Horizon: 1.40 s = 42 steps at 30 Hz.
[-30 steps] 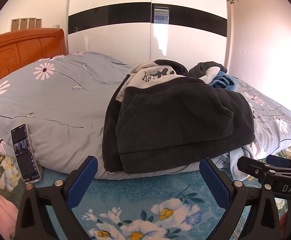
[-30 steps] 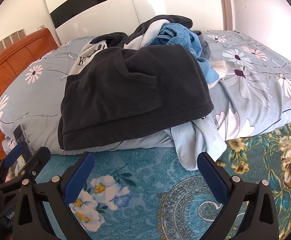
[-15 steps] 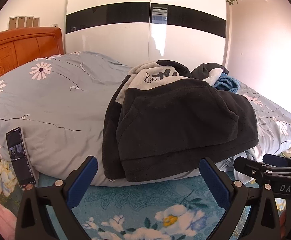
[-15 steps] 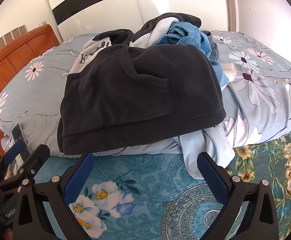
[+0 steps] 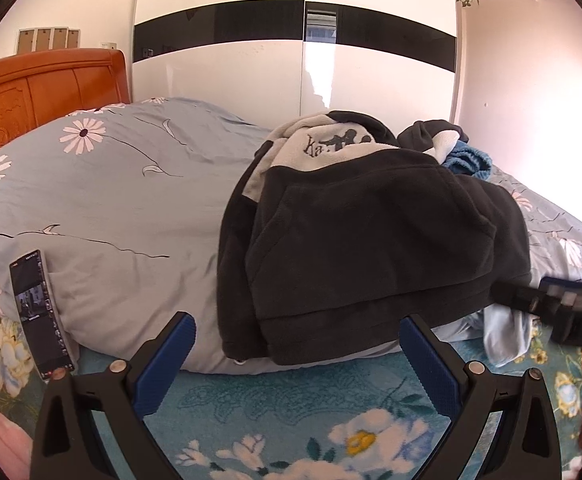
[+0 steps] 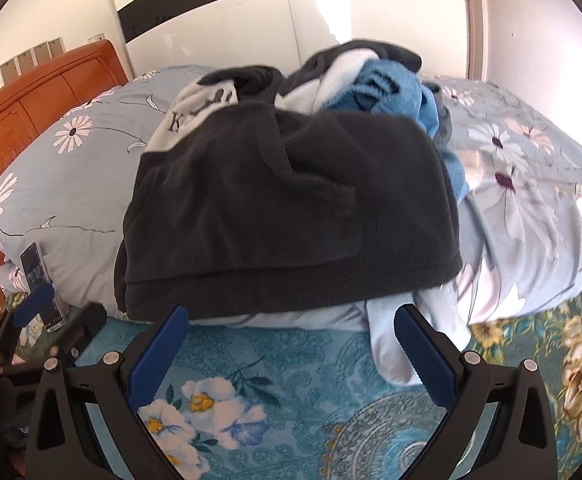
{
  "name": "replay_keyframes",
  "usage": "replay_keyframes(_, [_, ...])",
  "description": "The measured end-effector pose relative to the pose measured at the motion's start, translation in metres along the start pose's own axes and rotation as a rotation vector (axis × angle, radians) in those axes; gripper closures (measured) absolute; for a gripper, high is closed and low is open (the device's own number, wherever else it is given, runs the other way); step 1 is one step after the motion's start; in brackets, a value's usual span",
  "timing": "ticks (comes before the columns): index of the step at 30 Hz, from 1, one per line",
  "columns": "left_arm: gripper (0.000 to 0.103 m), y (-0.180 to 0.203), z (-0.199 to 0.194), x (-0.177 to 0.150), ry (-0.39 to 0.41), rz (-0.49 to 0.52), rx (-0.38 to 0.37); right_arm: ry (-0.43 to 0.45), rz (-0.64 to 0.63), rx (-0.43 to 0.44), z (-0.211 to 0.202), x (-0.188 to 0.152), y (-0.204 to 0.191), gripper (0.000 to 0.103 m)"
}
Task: Fold clothes
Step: 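Grasp the dark fleece jacket with the right tool and lift it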
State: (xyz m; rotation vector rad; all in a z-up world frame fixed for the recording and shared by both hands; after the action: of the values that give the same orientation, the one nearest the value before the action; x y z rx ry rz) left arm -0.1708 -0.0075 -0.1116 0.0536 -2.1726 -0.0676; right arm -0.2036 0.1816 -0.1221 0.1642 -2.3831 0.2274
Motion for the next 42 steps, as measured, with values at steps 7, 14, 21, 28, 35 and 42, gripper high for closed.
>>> replay_keyframes(7, [0.0, -0.025, 0.001, -0.016, -0.035, -0.028, 0.039, 0.036, -0.154, 0.031, 0.021, 0.08, -0.021, 0.0])
replay_keyframes(14, [0.0, -0.049, 0.003, -0.035, -0.097, -0.081, 0.059, 0.057, -0.255, 0.038, 0.068, 0.167, -0.052, 0.008])
replay_keyframes(21, [0.0, -0.074, 0.003, -0.049, -0.142, -0.154, 0.064, -0.043, -0.343, -0.074, 0.136, 0.205, -0.065, 0.043])
replay_keyframes(28, [0.0, -0.093, 0.005, -0.062, -0.174, -0.19, 0.074, 0.067, -0.355, -0.128, 0.134, 0.236, -0.072, 0.058])
replay_keyframes(35, [0.0, -0.093, 0.002, -0.069, -0.211, -0.215, 0.06, 0.009, -0.304, -0.229, 0.152, 0.242, -0.059, 0.093])
replay_keyframes(42, [0.0, -0.092, -0.008, -0.068, -0.229, -0.258, 0.032, 0.166, -0.213, -0.129, 0.077, 0.269, -0.058, 0.095])
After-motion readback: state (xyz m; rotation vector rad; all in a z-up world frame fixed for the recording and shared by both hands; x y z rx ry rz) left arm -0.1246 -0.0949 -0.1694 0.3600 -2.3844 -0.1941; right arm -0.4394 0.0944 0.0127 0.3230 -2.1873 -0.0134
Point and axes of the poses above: each gripper's, at about its wrist camera, not at the fingertips, and z roughly the way its jaws point, y to its right, x to its top, the point moved 9 cm from there along z, roughly the way its jaws point, and after that the axes turned 2 degrees about -z, right-handed, at the moved point
